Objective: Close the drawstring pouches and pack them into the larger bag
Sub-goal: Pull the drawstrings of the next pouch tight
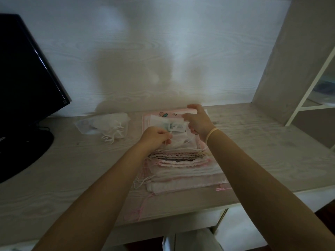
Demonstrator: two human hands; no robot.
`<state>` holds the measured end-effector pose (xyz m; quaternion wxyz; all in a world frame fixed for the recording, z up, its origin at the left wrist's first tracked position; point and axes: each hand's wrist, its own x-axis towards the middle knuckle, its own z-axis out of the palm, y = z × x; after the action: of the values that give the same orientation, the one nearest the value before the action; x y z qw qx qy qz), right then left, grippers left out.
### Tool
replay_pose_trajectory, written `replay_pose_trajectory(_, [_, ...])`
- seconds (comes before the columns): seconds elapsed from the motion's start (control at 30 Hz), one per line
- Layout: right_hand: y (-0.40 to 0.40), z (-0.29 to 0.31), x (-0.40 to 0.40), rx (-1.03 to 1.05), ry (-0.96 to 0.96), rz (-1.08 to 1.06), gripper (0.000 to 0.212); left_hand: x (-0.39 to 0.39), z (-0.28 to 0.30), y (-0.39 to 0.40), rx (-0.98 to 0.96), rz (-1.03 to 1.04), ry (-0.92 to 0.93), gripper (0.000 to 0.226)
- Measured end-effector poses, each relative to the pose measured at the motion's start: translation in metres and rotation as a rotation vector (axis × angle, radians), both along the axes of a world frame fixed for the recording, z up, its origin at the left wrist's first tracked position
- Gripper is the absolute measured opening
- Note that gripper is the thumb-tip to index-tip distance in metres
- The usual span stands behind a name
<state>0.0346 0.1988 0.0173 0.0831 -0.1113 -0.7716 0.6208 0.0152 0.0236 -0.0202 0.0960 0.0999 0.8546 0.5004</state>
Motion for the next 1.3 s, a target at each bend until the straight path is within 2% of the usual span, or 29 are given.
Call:
replay_pose_trajectory(0.1, [0.002, -0.003, 0.007, 0.328, -0.010, 0.032, 0.027, -0.001, 0.000, -0.001, 0.314, 0.104, -0.222, 0.015])
replay_pose_trajectory(0.2, [-0.006, 0.002, 0.020, 0.814, -0.183, 0.302, 0.034, -0.002, 0.003, -0.003, 0.524, 0.132, -0.395, 0.020])
replay_pose_trajectory(0.3, [-0.016, 0.005, 0.028, 0.980, -0.293, 0.436, 0.050, -0.004, 0.006, -0.003, 0.666, 0.155, -0.468, 0.023])
replay_pose_trajectory(0.37, [-0.017, 0.001, 0.027, 1.011, -0.302, 0.418, 0.042, -0.001, 0.008, -0.001, 0.631, 0.142, -0.439, 0.021])
replay_pose_trajectory(0.47, [-0.019, -0.001, 0.027, 0.976, -0.290, 0.419, 0.028, 0.000, 0.006, 0.002, 0.455, 0.152, -0.313, 0.016])
replay_pose_trajectory(0.63, [-0.021, 0.012, 0.022, 0.881, -0.272, 0.492, 0.020, -0.003, -0.002, 0.003, 0.164, 0.095, -0.078, 0.013])
replay_pose_trajectory(0.73, [-0.017, 0.017, 0.016, 0.630, -0.219, 0.388, 0.010, 0.001, -0.001, 0.005, 0.062, 0.017, -0.018, 0.017])
replay_pose_trajectory(0.83, [-0.017, 0.016, 0.010, 0.411, -0.155, 0.280, 0.014, 0.006, 0.003, 0.004, 0.079, -0.020, -0.017, 0.027])
replay_pose_trajectory(0.97, [-0.025, 0.019, 0.008, 0.329, -0.105, 0.253, 0.022, 0.010, 0.008, 0.003, 0.069, -0.055, -0.069, 0.017])
replay_pose_trajectory(1.1, [-0.032, 0.017, 0.008, 0.150, 0.000, 0.247, 0.022, 0.009, 0.004, 0.002, 0.012, -0.091, 0.008, 0.020])
replay_pose_trajectory(1.23, [-0.030, 0.011, 0.008, 0.147, 0.112, 0.198, 0.040, 0.006, 0.001, -0.003, 0.171, -0.039, -0.070, 0.022])
replay_pose_trajectory(1.3, [-0.027, 0.009, 0.012, 0.226, 0.078, 0.239, 0.035, 0.006, 0.001, -0.004, 0.213, -0.034, -0.118, 0.024])
